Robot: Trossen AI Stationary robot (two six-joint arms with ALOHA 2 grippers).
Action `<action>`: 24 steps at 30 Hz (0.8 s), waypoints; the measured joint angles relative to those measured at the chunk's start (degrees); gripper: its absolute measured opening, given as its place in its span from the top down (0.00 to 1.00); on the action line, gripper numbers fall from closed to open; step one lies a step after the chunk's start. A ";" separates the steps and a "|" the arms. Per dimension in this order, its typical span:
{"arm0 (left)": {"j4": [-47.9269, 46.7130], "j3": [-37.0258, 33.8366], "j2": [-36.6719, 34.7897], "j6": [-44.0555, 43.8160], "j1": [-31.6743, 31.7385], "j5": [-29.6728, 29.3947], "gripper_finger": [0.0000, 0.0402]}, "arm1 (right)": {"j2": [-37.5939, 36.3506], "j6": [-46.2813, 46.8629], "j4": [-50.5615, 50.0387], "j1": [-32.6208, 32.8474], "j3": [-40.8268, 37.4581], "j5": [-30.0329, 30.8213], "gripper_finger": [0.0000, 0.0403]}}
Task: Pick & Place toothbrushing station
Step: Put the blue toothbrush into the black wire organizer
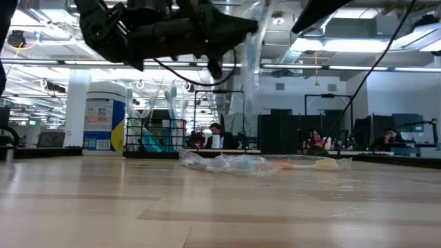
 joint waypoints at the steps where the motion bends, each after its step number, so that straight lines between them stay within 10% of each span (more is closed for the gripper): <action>1: 0.00 -1.03 -1.19 0.01 0.41 -0.40 0.99 | -0.18 0.72 -0.46 0.06 -0.14 0.01 0.65; 24: -10.42 -20.11 -31.84 3.33 11.39 -29.17 0.99 | -0.20 2.88 1.48 -0.40 -3.33 0.17 0.71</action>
